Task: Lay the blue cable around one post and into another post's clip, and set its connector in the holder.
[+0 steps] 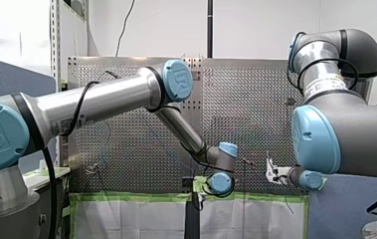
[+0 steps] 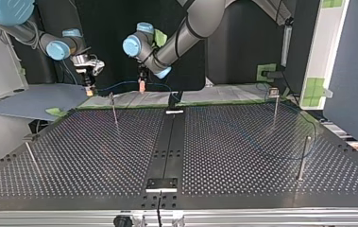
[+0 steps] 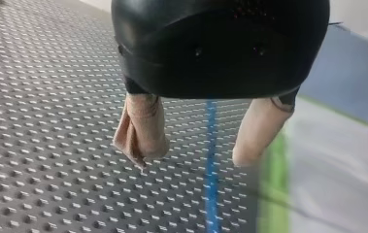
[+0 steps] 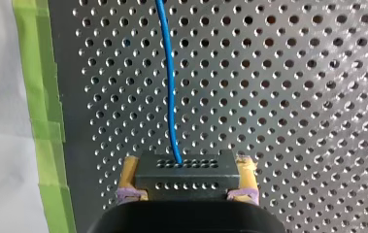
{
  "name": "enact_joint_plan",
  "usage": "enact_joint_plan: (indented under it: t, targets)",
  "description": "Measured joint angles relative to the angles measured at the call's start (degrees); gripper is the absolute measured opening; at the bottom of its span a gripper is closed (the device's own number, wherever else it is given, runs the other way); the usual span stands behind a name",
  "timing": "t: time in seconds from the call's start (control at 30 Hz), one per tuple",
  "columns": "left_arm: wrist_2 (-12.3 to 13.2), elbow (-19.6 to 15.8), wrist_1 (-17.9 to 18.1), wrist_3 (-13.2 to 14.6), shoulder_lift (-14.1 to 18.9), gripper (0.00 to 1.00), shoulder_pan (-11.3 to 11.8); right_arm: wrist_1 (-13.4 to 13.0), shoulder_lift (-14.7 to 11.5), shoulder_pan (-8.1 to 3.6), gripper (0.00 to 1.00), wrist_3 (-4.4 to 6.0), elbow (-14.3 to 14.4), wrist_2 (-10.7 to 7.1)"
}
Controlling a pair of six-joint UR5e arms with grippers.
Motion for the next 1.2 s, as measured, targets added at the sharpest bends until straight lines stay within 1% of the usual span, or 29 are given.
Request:
enact_joint_plan:
  t: [0.17, 0.3, 0.43, 0.57, 0.63, 0.67, 0.7, 0.77, 0.8, 0.83, 0.87, 0.9, 0.97, 1.0, 1.03, 1.07, 1.1, 1.13, 1.2]
  targets:
    - [-1.6, 2.5, 2.0, 0.1, 0.0, 1.0, -0.2, 0.9, 0.0, -0.41, 0.0, -1.01, 0.0, 0.07]
    - [-2.3, 4.3, 2.5, 0.9, 0.0, 1.0, 0.0, 1.6, 0.0, -0.9, 0.0, -1.36, 0.0, 0.24]
    - [-2.3, 4.9, 3.0, 2.0, 0.0, 1.0, 0.0, 2.0, 0.0, -1.51, 0.0, -1.34, 0.0, 0.74]
    - [-2.2, 4.9, 3.4, 2.5, 0.0, 1.0, -0.1, 2.3, 0.0, -2.16, 0.0, -1.16, 0.0, 1.63]
    - [-2.0, 4.7, 4.0, 3.1, 0.0, 1.0, -0.3, 2.2, 0.0, -2.49, 0.0, -0.83, 0.0, 2.01]
    - [-1.7, 4.6, 4.5, 3.7, 0.0, 0.88, -0.3, 2.2, 0.0, -2.61, 0.0, -0.65, -0.1, 2.12]
    - [-1.5, 4.4, 5.0, 4.1, 0.0, 0.88, -0.4, 2.2, 0.0, -2.74, 0.0, -0.45, -0.2, 2.23]
    - [-1.0, 3.9, 6.1, 5.3, 0.0, 0.64, -0.4, 2.3, 0.0, -2.89, 0.0, -0.25, -0.3, 2.42]
    - [-0.9, 3.6, 6.6, 5.7, 0.0, 0.64, -0.4, 2.4, 0.0, -2.96, 0.0, -0.17, -0.4, 2.55]
    - [-0.7, 3.5, 7.1, 6.1, 0.0, 0.46, -0.4, 2.4, 0.0, -3.0, 0.0, -0.14, -0.4, 2.63]
    - [-0.4, 3.3, 7.6, 6.5, 0.0, 0.31, -0.4, 2.5, 0.0, -3.02, 0.0, -0.11, -0.5, 2.69]
    - [-0.1, 3.1, 8.0, 6.7, 0.0, 0.31, -0.4, 2.5, 0.0, -3.04, 0.0, -0.09, -0.5, 2.75]
    - [0.8, 3.0, 9.1, 6.9, 0.0, 0.18, -0.4, 2.6, 0.0, -3.07, 0.0, -0.1, -0.6, 2.85]
    - [1.1, 3.0, 9.5, 6.8, 0.0, 0.18, -0.3, 2.8, 0.0, -3.12, 0.0, -0.1, -0.7, 2.96]
    - [1.7, 3.0, 10.0, 6.7, 0.0, 0.08, -0.3, 3.1, 0.0, -3.15, 0.0, -0.09, -0.9, 3.02]
    - [2.3, 3.0, 10.7, 6.5, 0.0, 0.04, -0.2, 3.4, 0.0, -3.18, 0.0, -0.09, -1.2, 3.07]
    - [2.5, 3.0, 11.0, 6.4, 0.0, 0.04, -0.1, 3.9, 0.0, -3.21, 0.0, -0.08, -1.7, 3.12]
    - [2.9, 3.0, 11.4, 6.3, 0.0, 0.0, -0.1, 4.3, 0.0, -3.21, 0.0, -0.06, -2.0, 3.14]
    - [3.6, 3.0, 12.4, 6.0, 0.0, 0.0, 0.1, 5.1, 0.0, -3.23, 0.0, -0.02, -2.7, 3.19]
